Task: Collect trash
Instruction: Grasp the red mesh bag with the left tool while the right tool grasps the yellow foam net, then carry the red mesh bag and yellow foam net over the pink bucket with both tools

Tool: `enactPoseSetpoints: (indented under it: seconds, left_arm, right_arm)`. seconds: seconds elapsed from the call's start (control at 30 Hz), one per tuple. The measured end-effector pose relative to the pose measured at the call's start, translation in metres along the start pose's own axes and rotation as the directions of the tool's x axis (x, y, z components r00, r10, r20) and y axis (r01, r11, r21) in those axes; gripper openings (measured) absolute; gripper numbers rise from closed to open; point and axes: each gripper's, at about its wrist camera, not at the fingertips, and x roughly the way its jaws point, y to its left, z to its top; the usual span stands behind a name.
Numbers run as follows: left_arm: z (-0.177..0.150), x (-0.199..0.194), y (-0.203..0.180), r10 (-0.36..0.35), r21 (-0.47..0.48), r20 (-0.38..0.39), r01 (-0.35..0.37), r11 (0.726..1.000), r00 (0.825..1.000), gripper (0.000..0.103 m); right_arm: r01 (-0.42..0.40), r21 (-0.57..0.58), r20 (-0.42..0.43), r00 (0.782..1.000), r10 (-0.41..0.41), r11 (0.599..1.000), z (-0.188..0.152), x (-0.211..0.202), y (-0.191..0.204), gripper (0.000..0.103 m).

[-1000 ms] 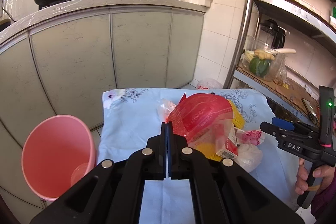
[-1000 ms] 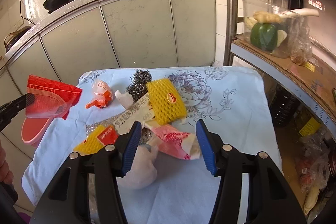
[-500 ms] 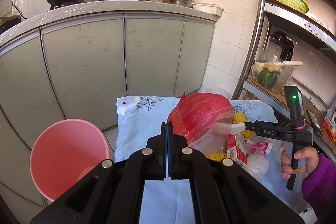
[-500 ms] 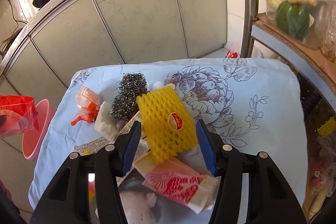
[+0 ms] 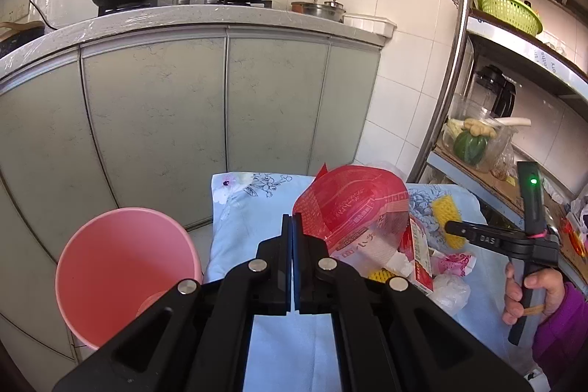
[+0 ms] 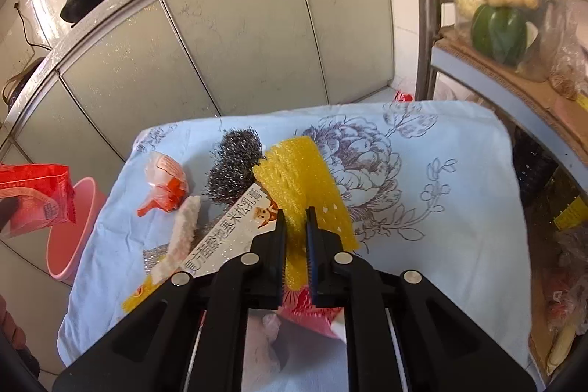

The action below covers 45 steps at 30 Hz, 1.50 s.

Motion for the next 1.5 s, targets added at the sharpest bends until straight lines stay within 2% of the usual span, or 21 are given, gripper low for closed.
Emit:
enactPoseSetpoints:
  seconds: [0.13,0.4,0.6,0.9,1.07,1.3,1.5]
  left_arm:
    - [0.0,-0.006,0.006,0.001,-0.016,0.012,-0.001,1.0,1.0,0.0]
    - [-0.003,-0.012,0.007,0.003,-0.019,0.016,-0.003,1.0,1.0,0.0]
    - [-0.006,-0.007,0.0,0.009,-0.013,-0.008,-0.009,1.0,1.0,0.0]
    - [-0.011,0.016,-0.005,0.059,-0.023,-0.072,-0.06,0.998,0.996,0.0]
    - [-0.01,0.016,0.004,0.094,-0.038,-0.065,-0.096,0.995,0.993,0.0]
    - [-0.008,0.008,0.033,0.156,-0.074,-0.047,-0.159,0.984,0.987,0.0]
    - [-0.012,0.001,0.067,0.221,-0.127,-0.058,-0.227,0.966,0.974,0.0]
  right_arm:
    - [0.008,-0.002,0.051,0.999,-0.008,1.0,-0.002,-0.025,0.004,0.01]
    - [0.001,-0.02,0.101,0.995,0.001,1.0,-0.01,-0.052,0.021,0.01]
    - [0.0,-0.039,0.103,0.995,0.004,0.999,-0.015,-0.057,0.031,0.01]
    - [0.012,-0.047,0.088,0.996,-0.008,0.999,-0.02,-0.054,0.03,0.01]
    - [0.006,-0.066,0.081,0.997,-0.001,0.998,-0.017,-0.051,0.038,0.01]
    - [-0.045,-0.156,0.074,0.996,0.057,0.987,-0.005,-0.042,0.083,0.01]
    - [-0.127,-0.265,0.037,0.989,0.142,0.956,0.0,-0.026,0.148,0.01]
